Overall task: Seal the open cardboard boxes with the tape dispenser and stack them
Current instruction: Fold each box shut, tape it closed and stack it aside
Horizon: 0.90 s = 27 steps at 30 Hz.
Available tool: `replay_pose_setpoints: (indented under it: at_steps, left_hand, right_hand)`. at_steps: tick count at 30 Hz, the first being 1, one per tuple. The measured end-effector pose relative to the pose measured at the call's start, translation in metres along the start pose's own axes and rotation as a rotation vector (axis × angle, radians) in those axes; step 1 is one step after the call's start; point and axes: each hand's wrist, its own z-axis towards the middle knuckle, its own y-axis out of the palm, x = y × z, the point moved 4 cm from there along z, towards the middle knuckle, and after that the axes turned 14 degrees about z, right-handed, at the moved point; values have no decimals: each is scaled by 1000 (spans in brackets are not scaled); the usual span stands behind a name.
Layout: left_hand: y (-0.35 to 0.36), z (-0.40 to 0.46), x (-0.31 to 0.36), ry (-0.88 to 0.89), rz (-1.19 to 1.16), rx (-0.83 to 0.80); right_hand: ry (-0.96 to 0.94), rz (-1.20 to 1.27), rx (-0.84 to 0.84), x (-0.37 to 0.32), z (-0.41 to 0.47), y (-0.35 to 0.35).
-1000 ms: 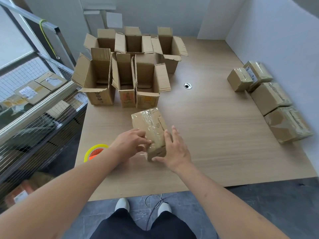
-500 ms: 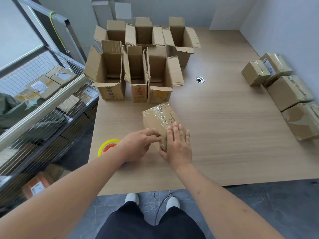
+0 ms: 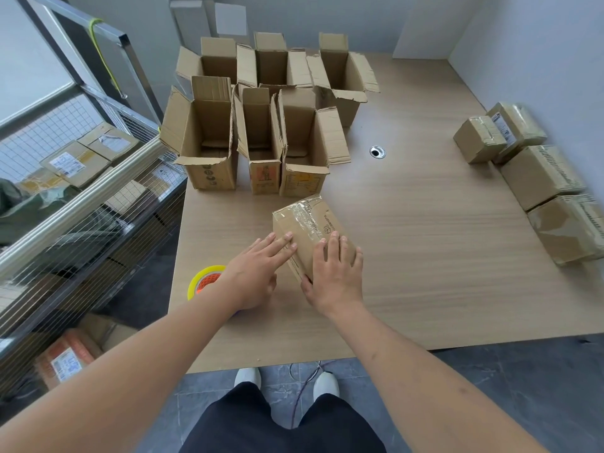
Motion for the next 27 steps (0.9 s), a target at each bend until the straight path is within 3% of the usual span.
replay_pose_setpoints:
  at_steps: [6, 13, 21, 27]
  left_hand:
    - [-6, -1, 0, -21, 46, 16]
    - [-28, -3, -15, -117, 69, -5]
    - [-73, 1, -39, -126, 104, 46]
    - [-123, 5, -46, -102, 130, 108]
  right_hand:
    - [83, 143, 82, 2, 18, -25]
    - [177, 274, -129, 16, 28, -27]
    - [253, 300, -98, 1, 25, -73]
    - [290, 310, 14, -9, 16, -131]
